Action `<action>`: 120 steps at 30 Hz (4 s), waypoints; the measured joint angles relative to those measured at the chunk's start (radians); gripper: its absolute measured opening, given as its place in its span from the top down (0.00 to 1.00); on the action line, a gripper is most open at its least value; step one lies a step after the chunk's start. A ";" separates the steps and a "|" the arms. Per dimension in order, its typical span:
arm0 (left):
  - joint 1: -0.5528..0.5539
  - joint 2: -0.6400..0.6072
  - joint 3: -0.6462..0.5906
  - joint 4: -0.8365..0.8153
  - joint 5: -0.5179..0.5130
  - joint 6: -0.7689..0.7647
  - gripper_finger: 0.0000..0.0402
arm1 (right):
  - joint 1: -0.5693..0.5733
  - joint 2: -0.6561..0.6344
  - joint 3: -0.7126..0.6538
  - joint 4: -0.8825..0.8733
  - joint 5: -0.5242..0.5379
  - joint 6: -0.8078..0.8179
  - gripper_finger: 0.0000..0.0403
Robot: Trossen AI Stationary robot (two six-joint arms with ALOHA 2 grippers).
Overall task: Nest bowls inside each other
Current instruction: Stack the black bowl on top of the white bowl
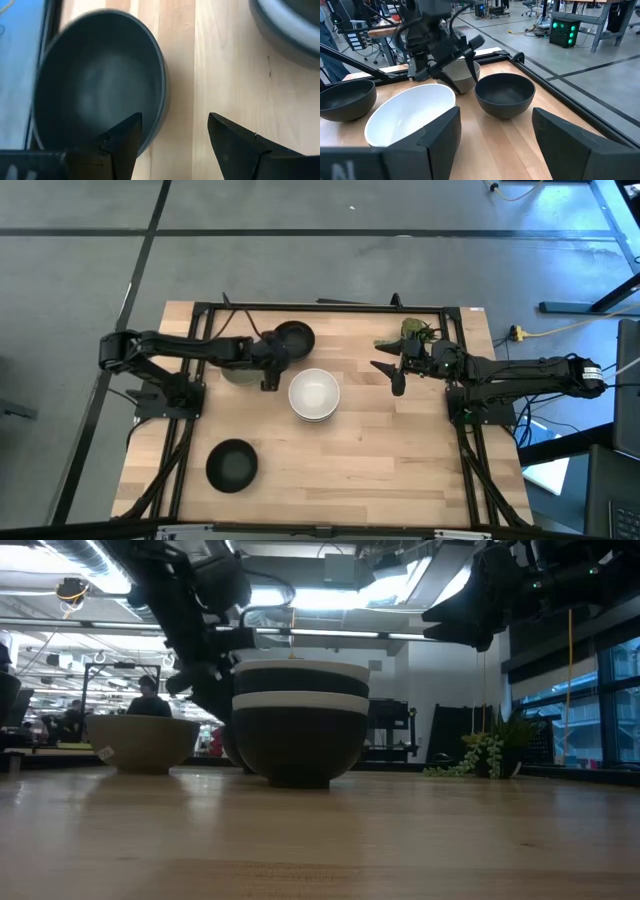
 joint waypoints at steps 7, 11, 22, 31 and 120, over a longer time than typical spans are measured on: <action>0.004 0.034 -0.001 0.026 -0.035 0.000 0.46 | 0.000 0.000 0.000 -0.005 0.000 0.017 0.38; 0.029 0.033 -0.001 0.037 -0.038 0.000 0.51 | 0.000 0.000 0.000 -0.005 0.000 0.017 0.38; 0.072 0.033 -0.001 0.034 0.070 -0.005 0.66 | 0.000 0.000 0.000 -0.007 0.000 0.015 0.38; 0.072 0.033 -0.001 0.023 0.070 -0.007 0.74 | 0.000 0.000 0.000 -0.007 0.000 0.015 0.38; -0.334 0.255 0.639 -0.480 0.301 -0.237 1.00 | 0.000 0.000 -0.001 -0.007 -0.120 0.146 0.38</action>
